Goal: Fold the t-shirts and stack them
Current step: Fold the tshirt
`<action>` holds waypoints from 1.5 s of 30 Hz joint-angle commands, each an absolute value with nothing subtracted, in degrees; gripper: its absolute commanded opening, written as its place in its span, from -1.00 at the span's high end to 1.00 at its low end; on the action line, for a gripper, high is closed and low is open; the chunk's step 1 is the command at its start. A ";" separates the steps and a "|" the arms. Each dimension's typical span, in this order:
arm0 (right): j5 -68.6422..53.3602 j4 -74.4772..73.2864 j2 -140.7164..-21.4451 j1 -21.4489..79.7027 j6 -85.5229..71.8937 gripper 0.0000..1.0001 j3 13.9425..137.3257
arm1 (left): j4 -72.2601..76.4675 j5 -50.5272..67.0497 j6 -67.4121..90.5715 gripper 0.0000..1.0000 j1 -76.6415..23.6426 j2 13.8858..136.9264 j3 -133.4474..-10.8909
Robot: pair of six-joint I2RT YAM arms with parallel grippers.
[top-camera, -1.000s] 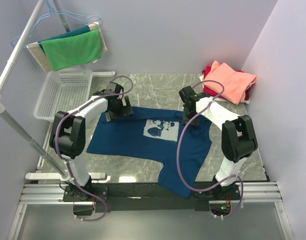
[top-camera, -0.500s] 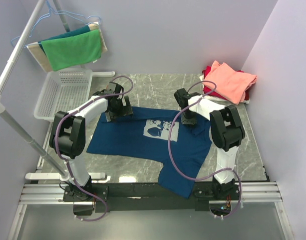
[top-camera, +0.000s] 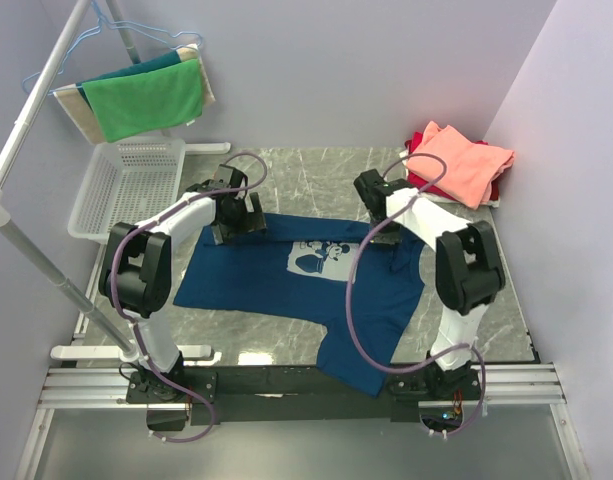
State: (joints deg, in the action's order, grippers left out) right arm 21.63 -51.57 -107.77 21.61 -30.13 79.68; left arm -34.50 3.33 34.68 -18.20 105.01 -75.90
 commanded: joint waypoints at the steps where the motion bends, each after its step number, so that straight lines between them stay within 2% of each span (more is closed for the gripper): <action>1: 16.89 -54.31 -99.77 21.71 -29.80 1.00 82.27 | -32.61 4.74 34.36 -0.99 -18.28 103.71 -74.36; 9: 2.74 -55.11 -94.58 22.76 -28.65 1.00 75.95 | -31.29 5.01 34.63 -0.99 -18.28 103.10 -72.25; 18: 0.88 -59.15 -91.76 32.34 -31.63 1.00 68.65 | -30.94 5.62 34.63 -0.99 -18.28 103.09 -72.51; 19: 0.88 -59.15 -91.50 33.13 -32.16 0.92 67.60 | -30.94 5.71 34.45 -0.99 -18.28 103.18 -72.51; 22: 2.19 -59.68 -90.18 34.71 -34.27 0.23 66.36 | -31.03 6.15 34.45 -0.98 -18.28 103.36 -72.68; 24: 3.42 -59.85 -88.07 35.07 -36.28 0.13 65.48 | -30.85 6.50 34.37 -0.98 -18.46 103.27 -72.69; 31: 8.26 -57.92 -82.09 33.76 -42.80 0.20 60.13 | -30.06 7.65 33.66 -0.98 -19.95 102.92 -73.21; 40: 9.05 -50.98 -88.32 27.17 -44.21 0.30 59.14 | -29.00 9.58 32.70 -0.98 -24.16 103.36 -76.20; 45: 9.58 -48.26 -92.28 18.56 -41.67 0.30 62.57 | -29.35 9.06 31.64 -0.98 -26.63 103.88 -78.22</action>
